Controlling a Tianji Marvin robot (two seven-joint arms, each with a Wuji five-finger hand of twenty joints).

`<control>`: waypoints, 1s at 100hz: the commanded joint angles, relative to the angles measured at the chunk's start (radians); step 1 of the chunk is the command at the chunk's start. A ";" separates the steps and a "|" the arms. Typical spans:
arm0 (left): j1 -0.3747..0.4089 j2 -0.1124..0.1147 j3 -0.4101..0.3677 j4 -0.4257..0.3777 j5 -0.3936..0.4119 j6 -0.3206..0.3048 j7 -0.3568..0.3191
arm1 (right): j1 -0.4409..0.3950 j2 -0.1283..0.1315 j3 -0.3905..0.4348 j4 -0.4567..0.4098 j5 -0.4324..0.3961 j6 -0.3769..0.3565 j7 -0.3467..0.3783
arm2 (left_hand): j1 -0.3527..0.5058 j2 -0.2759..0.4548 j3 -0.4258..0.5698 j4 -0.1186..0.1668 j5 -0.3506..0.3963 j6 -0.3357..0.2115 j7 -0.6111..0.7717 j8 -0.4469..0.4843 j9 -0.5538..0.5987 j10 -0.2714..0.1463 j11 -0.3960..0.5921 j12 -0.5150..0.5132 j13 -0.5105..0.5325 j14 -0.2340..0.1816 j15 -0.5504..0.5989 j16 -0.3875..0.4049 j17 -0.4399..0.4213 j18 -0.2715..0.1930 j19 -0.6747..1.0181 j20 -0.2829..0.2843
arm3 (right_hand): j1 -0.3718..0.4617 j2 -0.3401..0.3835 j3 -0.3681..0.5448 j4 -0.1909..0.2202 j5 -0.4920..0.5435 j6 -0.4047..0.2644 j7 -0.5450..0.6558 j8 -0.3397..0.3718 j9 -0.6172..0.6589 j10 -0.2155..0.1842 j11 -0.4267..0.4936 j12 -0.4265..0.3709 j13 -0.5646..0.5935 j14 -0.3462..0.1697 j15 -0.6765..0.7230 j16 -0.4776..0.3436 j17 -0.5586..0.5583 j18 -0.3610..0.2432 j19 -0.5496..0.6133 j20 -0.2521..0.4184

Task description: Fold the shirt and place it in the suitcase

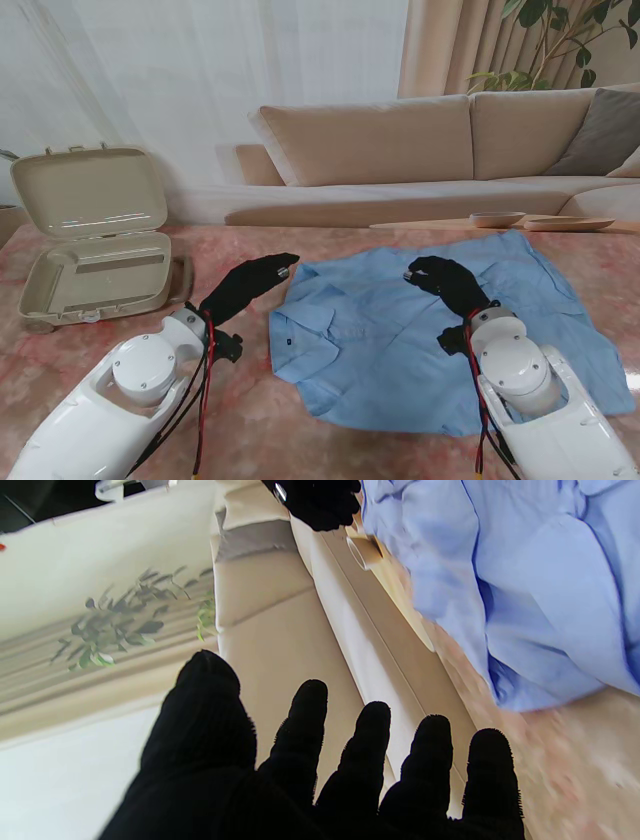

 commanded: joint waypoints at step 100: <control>-0.191 0.019 0.212 0.187 -0.073 0.105 -0.301 | 0.012 0.046 0.074 0.103 -0.164 0.149 0.105 | -0.077 0.107 -0.042 -0.014 -0.038 0.019 -0.010 0.020 -0.026 0.015 -0.014 0.005 -0.046 0.036 0.013 0.016 -0.012 -0.013 0.050 0.041 | 0.000 0.000 0.005 0.013 0.008 -0.027 0.004 -0.001 -0.025 -0.026 0.021 0.001 -0.028 -0.035 0.013 -0.013 -0.008 -0.043 -0.030 0.041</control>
